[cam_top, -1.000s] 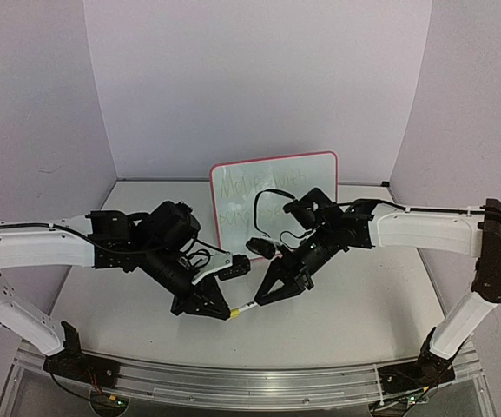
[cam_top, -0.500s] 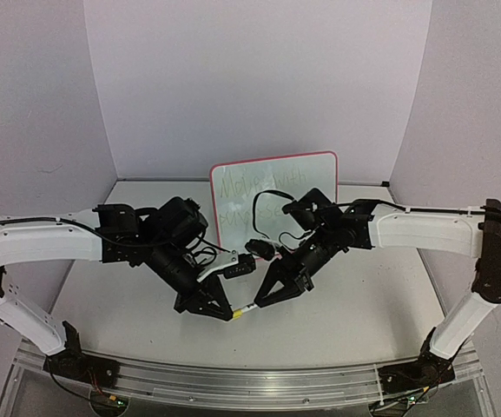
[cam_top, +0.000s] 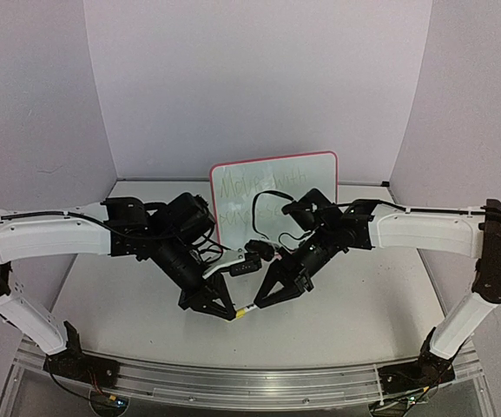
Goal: Write a sentence on the whiteboard
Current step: Insert the whiteboard marker without the cap into the pen cap.
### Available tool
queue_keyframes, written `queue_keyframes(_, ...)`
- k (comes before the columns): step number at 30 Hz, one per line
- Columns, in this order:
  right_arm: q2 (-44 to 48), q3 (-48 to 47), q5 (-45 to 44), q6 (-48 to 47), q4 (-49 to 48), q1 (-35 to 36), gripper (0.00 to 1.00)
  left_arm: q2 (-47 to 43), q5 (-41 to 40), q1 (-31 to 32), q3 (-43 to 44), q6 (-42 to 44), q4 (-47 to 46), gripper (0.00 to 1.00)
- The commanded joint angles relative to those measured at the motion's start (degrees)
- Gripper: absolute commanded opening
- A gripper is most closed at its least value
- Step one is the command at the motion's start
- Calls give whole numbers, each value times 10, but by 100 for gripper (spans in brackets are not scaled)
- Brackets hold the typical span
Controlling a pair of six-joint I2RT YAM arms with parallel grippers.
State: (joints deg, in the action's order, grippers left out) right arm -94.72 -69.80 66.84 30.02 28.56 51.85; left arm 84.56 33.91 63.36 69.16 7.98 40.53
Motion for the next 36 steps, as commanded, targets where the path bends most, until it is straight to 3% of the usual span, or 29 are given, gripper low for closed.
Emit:
queue_keyframes(1,-17,-31,8,-10,-60,44,0,-1,25,3,84,24,-229,0)
queue_keyframes(12,8,-32,-65,-25,-54,42,1,-7,6,3,63,31,-194,0)
queue_keyframes(17,43,-15,-60,-43,-34,5,29,-26,6,3,7,28,-127,0)
queue_keyframes(23,88,9,-83,-83,19,-80,49,-46,-43,3,-55,17,-83,0)
queue_keyframes(29,136,12,-244,-111,72,-141,58,-55,-123,2,-111,-68,-112,0)
queue_keyframes(36,204,33,-492,-89,70,-167,77,16,-263,-10,-146,-187,-131,0)
